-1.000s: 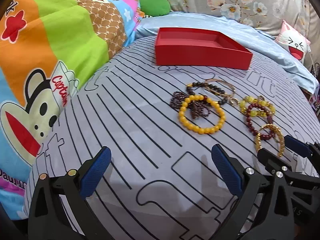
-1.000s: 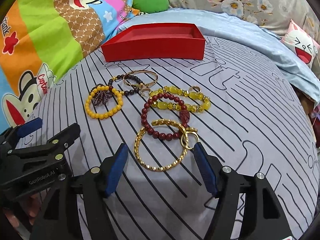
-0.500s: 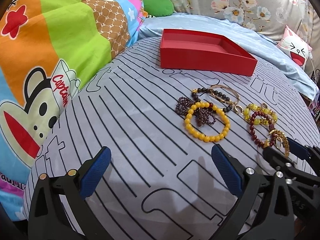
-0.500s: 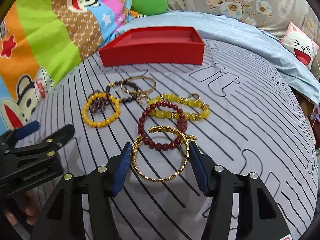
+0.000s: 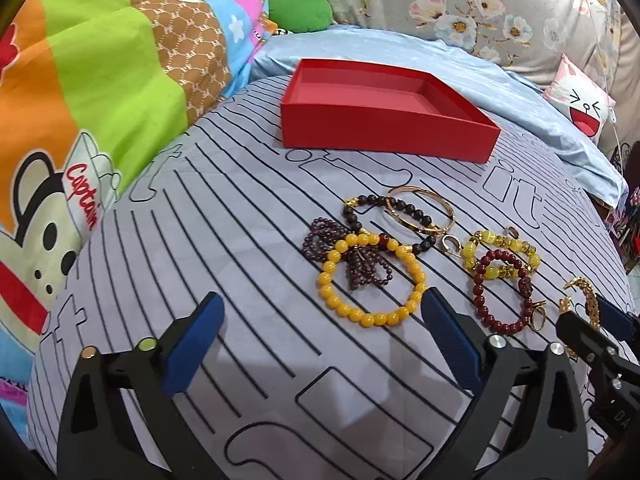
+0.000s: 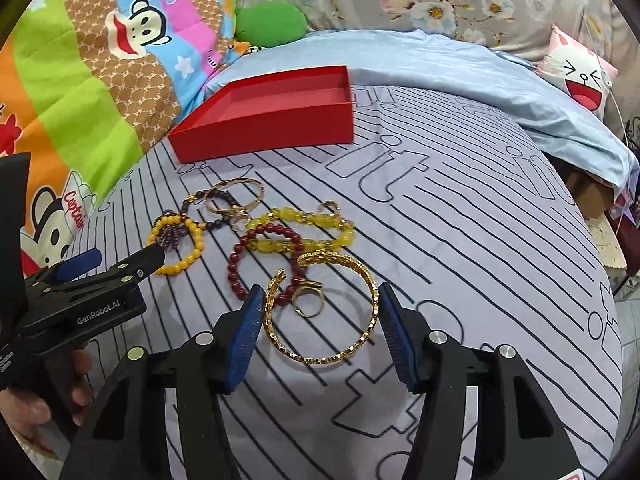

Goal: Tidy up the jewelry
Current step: 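Grasp the gold bangle with the right gripper while the left grasps the yellow bead bracelet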

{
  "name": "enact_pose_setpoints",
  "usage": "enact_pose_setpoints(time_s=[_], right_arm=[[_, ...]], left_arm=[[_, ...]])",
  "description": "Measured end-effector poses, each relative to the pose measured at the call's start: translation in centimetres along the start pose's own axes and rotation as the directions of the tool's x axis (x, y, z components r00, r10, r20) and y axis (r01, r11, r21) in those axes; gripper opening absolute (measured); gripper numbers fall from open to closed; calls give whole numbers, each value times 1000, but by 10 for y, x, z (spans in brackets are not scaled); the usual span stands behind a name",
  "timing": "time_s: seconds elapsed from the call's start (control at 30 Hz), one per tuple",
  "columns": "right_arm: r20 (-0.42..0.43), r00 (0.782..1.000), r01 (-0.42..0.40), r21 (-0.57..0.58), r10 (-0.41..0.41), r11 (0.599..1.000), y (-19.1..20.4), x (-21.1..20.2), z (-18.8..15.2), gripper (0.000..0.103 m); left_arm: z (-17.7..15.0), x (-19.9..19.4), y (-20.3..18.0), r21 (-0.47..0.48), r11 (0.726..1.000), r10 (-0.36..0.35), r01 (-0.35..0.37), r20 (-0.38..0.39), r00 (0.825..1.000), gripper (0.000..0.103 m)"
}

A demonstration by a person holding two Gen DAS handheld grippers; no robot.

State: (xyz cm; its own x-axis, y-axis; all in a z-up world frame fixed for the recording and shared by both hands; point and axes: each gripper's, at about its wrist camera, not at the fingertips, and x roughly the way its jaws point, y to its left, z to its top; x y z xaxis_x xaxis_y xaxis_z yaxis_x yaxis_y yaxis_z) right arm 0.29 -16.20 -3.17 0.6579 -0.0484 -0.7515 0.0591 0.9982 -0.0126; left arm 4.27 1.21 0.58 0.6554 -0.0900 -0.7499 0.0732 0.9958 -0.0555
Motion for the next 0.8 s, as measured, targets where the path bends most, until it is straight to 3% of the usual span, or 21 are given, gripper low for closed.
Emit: enact_pose_setpoints(time_s=[0.17,0.3,0.4,0.53,0.63,0.8], right_arm=[[-1,1000,-9,8,9,1000,-4,3,2,55],[-2,1000,-17,14,17,1000,-6,6,3,55],[-4,1000,-23,15,23,1000,-6,8,4,55],[-6,1000,-30,14,30,999,-4,11,5,55],[-10,999,-36,13,36,999,-3,12,4,55],[-5,999,-45,13,45,999,-1,8,3,55]], left_arm=[[3,11,3,-9,999,-33,33,-29,999,67],[3,15,2,-3,999,-40,40,-33,999,59],[5,17,-1,13,998,-56,57,-30,998,43],[6,18,-6,32,995,-91,92,-32,995,14],[6,16,-9,42,993,-106,107,-23,994,7],[7,4,-10,34,991,-129,129,-2,992,7]])
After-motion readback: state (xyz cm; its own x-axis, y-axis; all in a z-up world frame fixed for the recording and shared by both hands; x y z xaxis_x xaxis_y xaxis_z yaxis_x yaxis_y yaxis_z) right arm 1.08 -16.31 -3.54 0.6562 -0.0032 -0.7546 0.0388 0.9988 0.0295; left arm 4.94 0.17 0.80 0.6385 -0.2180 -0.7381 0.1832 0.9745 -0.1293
